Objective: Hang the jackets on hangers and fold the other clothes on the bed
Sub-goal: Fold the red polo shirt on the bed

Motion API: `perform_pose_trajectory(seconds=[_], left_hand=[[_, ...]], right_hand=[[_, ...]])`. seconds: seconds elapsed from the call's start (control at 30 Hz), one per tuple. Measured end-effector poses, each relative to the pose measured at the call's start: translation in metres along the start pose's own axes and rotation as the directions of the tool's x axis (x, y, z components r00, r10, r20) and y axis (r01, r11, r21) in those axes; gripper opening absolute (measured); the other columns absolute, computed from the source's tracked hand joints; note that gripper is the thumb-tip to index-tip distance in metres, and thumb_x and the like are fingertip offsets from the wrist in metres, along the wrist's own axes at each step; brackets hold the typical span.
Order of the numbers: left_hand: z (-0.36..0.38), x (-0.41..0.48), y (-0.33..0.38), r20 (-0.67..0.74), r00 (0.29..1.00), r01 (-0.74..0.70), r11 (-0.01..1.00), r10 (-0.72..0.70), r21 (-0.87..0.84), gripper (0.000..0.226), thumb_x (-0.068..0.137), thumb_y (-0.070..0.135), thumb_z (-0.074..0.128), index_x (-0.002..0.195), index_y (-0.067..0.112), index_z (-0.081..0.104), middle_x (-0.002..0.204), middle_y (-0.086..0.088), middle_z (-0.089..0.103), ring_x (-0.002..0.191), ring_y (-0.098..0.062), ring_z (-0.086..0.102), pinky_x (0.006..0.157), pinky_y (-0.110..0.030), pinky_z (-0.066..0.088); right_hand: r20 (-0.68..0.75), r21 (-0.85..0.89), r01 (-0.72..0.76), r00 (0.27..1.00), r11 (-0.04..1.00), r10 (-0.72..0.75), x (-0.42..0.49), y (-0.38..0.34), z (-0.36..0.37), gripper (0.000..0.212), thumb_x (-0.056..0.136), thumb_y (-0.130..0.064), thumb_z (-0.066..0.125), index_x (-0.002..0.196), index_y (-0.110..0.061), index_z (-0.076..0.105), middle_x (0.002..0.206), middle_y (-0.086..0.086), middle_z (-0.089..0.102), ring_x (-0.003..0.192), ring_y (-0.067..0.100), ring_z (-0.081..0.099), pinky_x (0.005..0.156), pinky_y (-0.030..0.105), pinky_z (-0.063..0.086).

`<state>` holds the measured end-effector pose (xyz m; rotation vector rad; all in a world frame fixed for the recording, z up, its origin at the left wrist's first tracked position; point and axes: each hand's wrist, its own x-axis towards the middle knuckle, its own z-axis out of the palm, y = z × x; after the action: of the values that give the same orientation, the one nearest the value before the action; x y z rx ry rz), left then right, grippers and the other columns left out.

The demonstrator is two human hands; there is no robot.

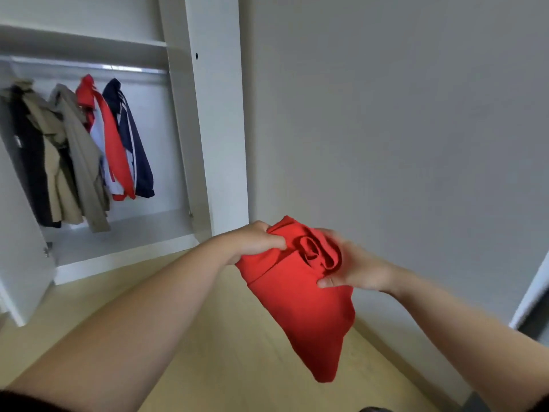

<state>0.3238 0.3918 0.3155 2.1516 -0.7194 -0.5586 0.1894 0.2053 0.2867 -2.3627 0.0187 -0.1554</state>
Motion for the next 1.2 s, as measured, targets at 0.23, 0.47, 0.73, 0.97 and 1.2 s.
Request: perform_pose_trajectory(seconds=[0.23,0.47,0.73,0.97,1.2], left_hand=[[-0.011,0.097,-0.088,0.263,0.959,0.134,0.987,-0.108,-0.083,0.005,0.085,0.016,0.058,0.086,0.016,0.063,0.068,0.000,0.070,0.060,-0.016,0.066,0.058,-0.023,0.052],[0.008,0.219,-0.203,0.476,0.866,0.368,0.837,-0.151,-0.404,0.027,0.067,0.014,0.058,0.092,0.006,0.064,0.080,-0.011,0.068,0.066,-0.019,0.065,0.066,-0.026,0.054],[-0.059,0.248,-0.201,0.597,0.775,0.552,0.683,-0.209,-0.477,0.026,0.057,0.009,0.060,0.079,0.009,0.074,0.075,-0.011,0.070,0.062,-0.020,0.067,0.062,-0.026,0.057],[-0.219,0.200,-0.131,0.446,0.815,0.579,0.500,-0.369,-0.644,0.013,0.037,0.008,0.063,0.049,0.006,0.069,0.053,-0.008,0.063,0.046,-0.014,0.061,0.048,-0.019,0.048],[-0.382,0.132,-0.060,0.265,0.807,0.530,0.452,-0.527,-0.717,0.014,0.050,0.009,0.053,0.041,0.008,0.063,0.045,-0.007,0.058,0.039,-0.015,0.056,0.044,-0.015,0.045]], right_hand=[[-0.043,0.647,-0.238,0.937,0.725,0.346,0.132,0.071,0.048,0.013,0.086,-0.017,0.066,0.093,-0.007,0.069,0.096,0.010,0.073,0.083,0.018,0.070,0.077,0.026,0.055],[0.425,0.641,-0.636,0.760,0.430,0.491,0.262,0.186,0.129,0.027,0.076,-0.026,0.067,0.053,-0.012,0.072,0.060,0.000,0.063,0.054,0.010,0.060,0.052,0.021,0.048],[0.542,0.628,-0.745,0.627,0.226,0.559,0.301,0.161,0.128,0.019,0.081,-0.013,0.057,0.063,-0.010,0.061,0.049,-0.003,0.059,0.041,0.006,0.056,0.042,0.013,0.043],[0.705,0.461,-0.852,0.522,0.249,0.480,0.345,0.033,0.055,0.059,0.093,-0.065,0.032,0.107,-0.025,0.072,0.126,0.011,0.062,0.102,0.019,0.064,0.082,0.025,0.049],[0.899,0.349,-0.796,0.433,0.495,0.063,0.438,-0.149,-0.056,0.078,0.068,-0.059,0.073,0.129,-0.013,0.055,0.137,0.017,0.052,0.120,0.032,0.057,0.099,0.044,0.048]])
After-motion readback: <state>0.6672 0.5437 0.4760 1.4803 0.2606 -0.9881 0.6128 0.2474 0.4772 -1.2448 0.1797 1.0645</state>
